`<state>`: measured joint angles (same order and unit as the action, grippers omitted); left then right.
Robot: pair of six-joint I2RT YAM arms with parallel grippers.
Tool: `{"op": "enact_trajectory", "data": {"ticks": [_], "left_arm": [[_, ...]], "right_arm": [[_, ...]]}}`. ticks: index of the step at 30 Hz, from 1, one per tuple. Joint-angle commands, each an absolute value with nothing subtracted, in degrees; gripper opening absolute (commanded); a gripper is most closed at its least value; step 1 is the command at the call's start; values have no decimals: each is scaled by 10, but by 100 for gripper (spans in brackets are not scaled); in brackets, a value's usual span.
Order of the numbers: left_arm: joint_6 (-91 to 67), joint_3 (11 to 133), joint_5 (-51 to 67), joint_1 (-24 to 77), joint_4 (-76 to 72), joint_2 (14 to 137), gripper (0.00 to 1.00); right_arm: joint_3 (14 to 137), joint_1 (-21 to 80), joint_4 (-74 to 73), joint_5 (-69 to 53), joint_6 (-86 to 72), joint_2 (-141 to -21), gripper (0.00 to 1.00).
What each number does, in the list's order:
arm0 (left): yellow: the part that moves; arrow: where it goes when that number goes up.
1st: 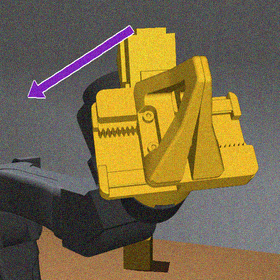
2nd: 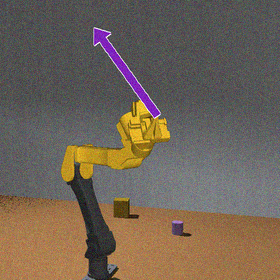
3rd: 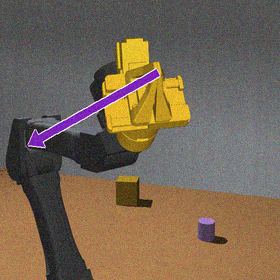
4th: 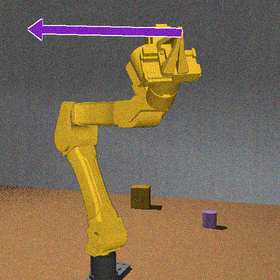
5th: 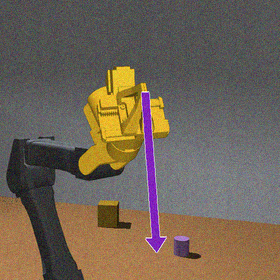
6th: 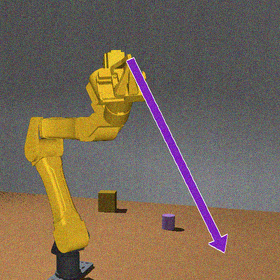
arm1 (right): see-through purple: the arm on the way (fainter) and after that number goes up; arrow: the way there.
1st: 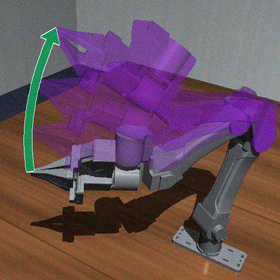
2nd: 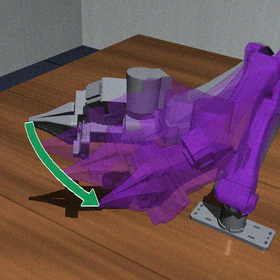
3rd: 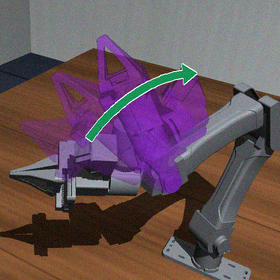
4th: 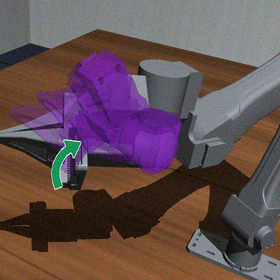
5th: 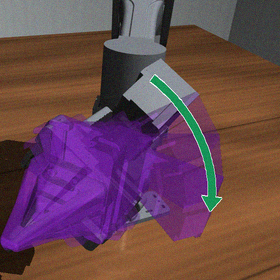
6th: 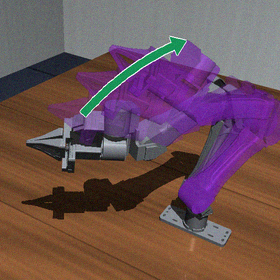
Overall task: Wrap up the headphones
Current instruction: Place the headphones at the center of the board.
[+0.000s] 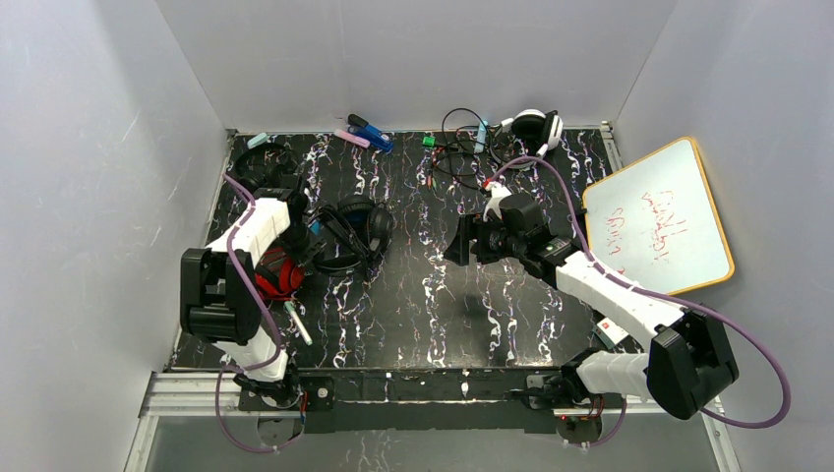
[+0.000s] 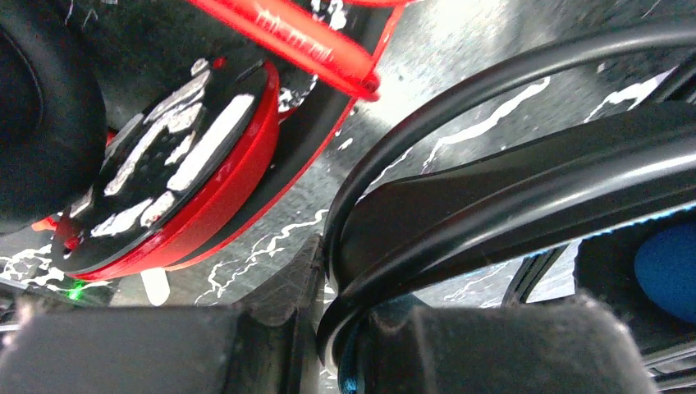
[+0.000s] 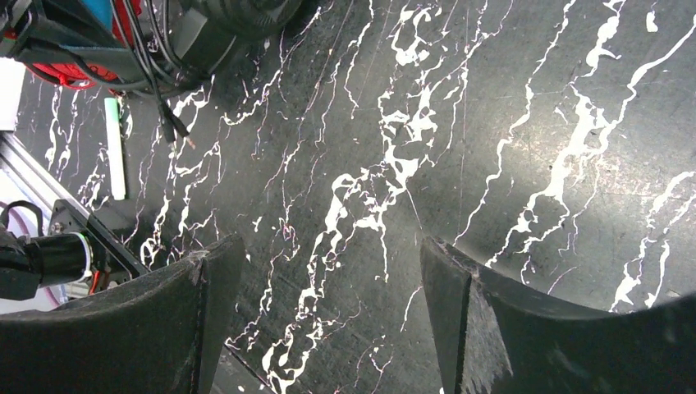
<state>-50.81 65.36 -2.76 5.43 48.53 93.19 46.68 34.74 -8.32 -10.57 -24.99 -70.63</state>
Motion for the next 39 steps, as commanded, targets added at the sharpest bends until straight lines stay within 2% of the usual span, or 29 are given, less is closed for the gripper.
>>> {"op": "enact_trajectory", "data": {"ticks": [1,5,7,13,18,22,28,32,35,39], "left_arm": [[-484,638,22,61,503,874,1],[-483,624,18,62,520,858,4],[-478,612,12,62,519,850,16],[-477,633,-18,62,527,843,60],[-461,729,-87,62,588,848,86],[-429,803,-146,37,619,860,91],[-404,898,-91,-49,552,935,95],[-390,998,-97,-72,517,1041,98],[-316,1083,-22,-88,478,1122,98],[-240,1108,15,-88,390,1174,98]], "right_arm": [[468,348,-48,-115,-250,-711,86],[466,348,-44,-116,-251,-713,86],[463,348,-41,-118,-252,-713,86],[466,348,-42,-118,-252,-713,86],[469,347,-53,-104,-242,-703,86],[471,347,-54,-104,-240,-700,86],[476,347,-59,-112,-237,-701,86],[484,346,-72,-113,-229,-693,86],[489,346,-82,-113,-222,-685,86],[480,345,-75,-119,-225,-676,86]]}}
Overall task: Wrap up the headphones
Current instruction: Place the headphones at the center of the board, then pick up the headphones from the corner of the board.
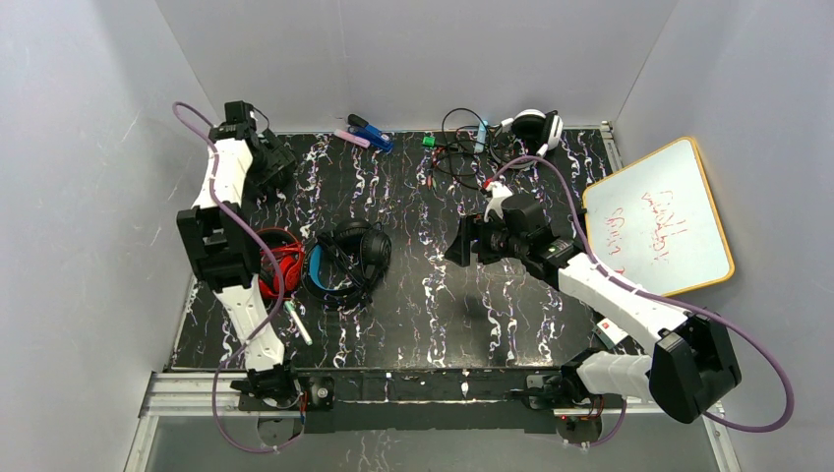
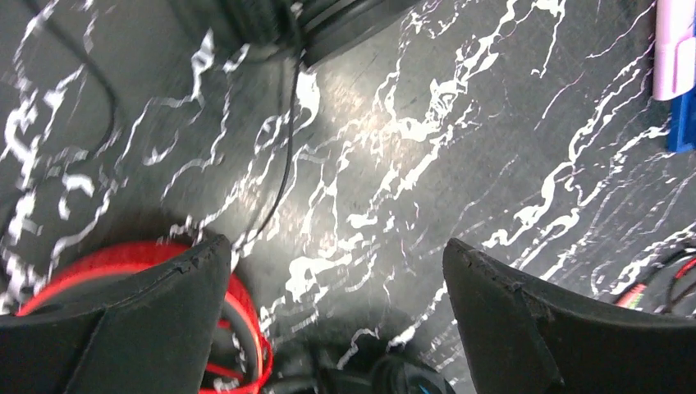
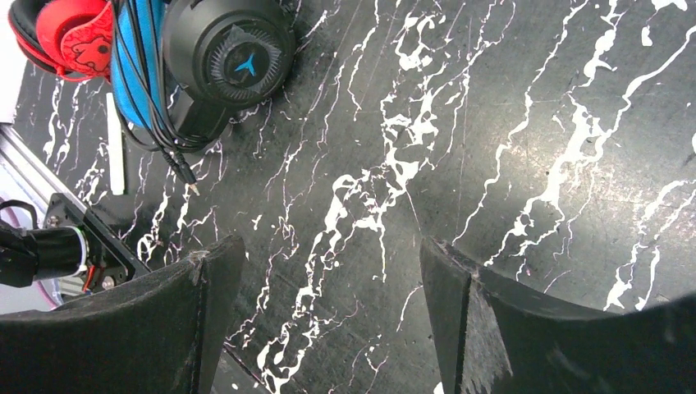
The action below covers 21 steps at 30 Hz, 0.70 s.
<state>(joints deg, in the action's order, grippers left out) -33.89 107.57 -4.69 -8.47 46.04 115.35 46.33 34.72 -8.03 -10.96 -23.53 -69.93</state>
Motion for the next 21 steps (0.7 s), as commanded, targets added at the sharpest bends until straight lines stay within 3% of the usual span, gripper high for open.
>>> {"op": "enact_trajectory", "data": {"ticks": [1,12,17,21], "left_arm": [[-223,1123,9,-88,388,1190,98],[20,1143,-104,-82,284,1244,98],[112,1122,-38,-81,231,1266,98],[131,1207,-31,-81,284,1327,98]], "right_arm": [[477,345,-69,-124,-228,-676,86],[478,344,-41,-168,-241,-719,86],[489,343,-34,-175,-241,-749,85],[520,342,-51,-175,-237,-776,85]]}}
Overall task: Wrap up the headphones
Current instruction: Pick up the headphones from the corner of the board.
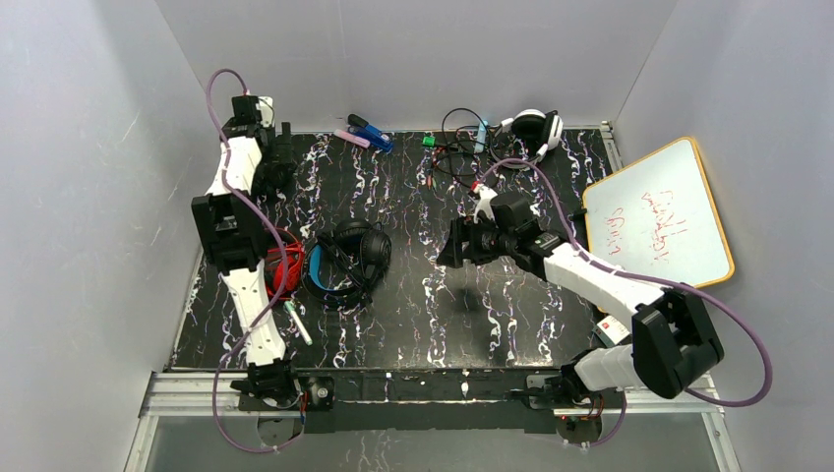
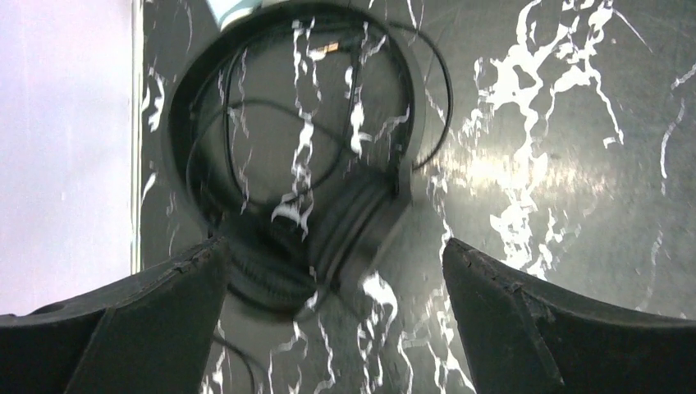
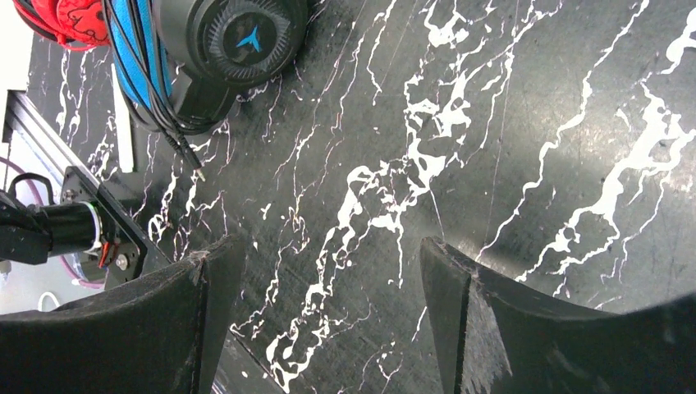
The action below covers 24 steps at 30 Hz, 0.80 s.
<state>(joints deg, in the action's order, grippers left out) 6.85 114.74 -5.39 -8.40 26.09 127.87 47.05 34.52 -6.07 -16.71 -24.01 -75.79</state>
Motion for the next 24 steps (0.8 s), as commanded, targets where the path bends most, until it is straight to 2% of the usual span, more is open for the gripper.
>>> {"op": "enact_trajectory", "data": {"ticks": [1,6,11,12,15,17,20,24], "left_arm": [[132,1217,-28,-81,289,1337,98],[134,1266,34,-81,316,1400,98],[125,1292,25,-80,336,1430,96],[122,1288,28,-80,338,1428,90],[103,1267,40,-77,336,1409,55],[94,1251,44,-72,335,1391,40],[79,1229,70,-65,336,1363,25],[61,1216,84,-36,333,1308,20]], "right_arm": [[525,342,-51,-174,-235,-780,85],[545,338,-63,-169,-222,-790,85],[547,333,-75,-158,-220,-781,85],[544,333,-74,-157,-221,-778,85],[538,331,-69,-161,-229,-772,84],[538,331,-71,-163,-229,-769,81],[546,331,-93,-149,-230,-753,80],[526,331,-103,-125,-246,-706,81]]}}
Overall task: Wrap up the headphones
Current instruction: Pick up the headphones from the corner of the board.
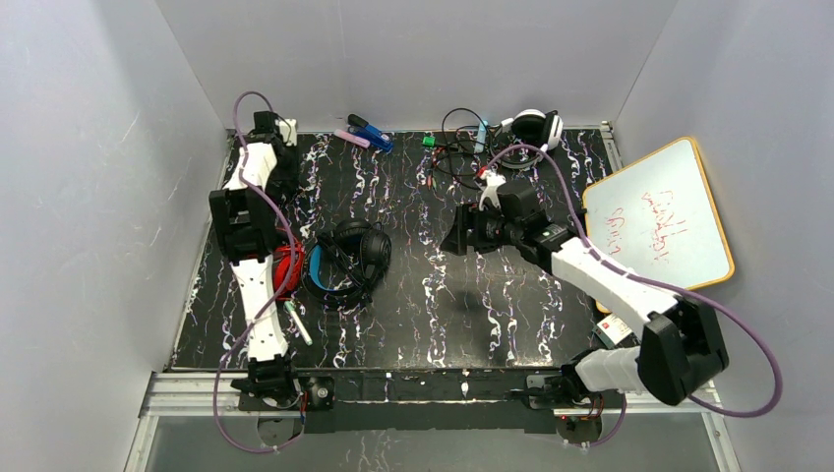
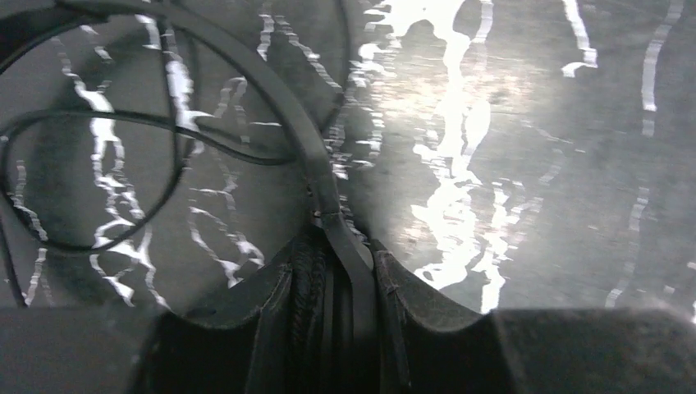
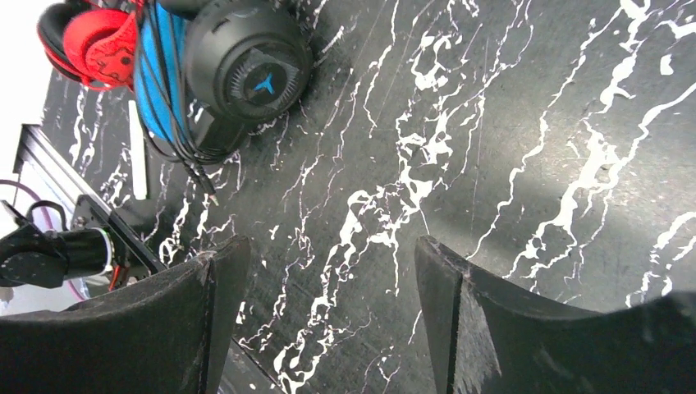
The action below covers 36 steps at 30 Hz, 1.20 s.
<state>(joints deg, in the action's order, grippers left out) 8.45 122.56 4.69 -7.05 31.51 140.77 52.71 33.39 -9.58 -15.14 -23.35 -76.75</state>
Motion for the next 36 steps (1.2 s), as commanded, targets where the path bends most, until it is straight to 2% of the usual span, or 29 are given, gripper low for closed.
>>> {"op": "enact_trajectory", "data": {"ticks": [1,9,14,16,20,25,29,36], "left_arm": [[56,1217,83,-23,332,1295,20],[21,1283,114,132,315,1215,20],[-72,1339,205,221,239,1169,17],[-138,1318,260,255,160,1148,14],[-294,1265,364,314,-27,1123,14],[-379,1210,394,332,-158,1107,16],[-337,1147,377,332,-121,1098,17],[-334,948,367,332,-187,1070,21]], "right_arm": [[518,331,-104,-122,-251,-694,81],[494,330,-185,-40,-268,-585,82],[483,331,-202,-5,-274,-526,82],[483,331,-201,13,-275,-522,82],[494,331,-200,36,-283,-543,82],[487,331,-176,36,-293,-540,82],[470,331,-154,29,-299,-525,82],[448,330,-149,47,-310,-489,81]]}}
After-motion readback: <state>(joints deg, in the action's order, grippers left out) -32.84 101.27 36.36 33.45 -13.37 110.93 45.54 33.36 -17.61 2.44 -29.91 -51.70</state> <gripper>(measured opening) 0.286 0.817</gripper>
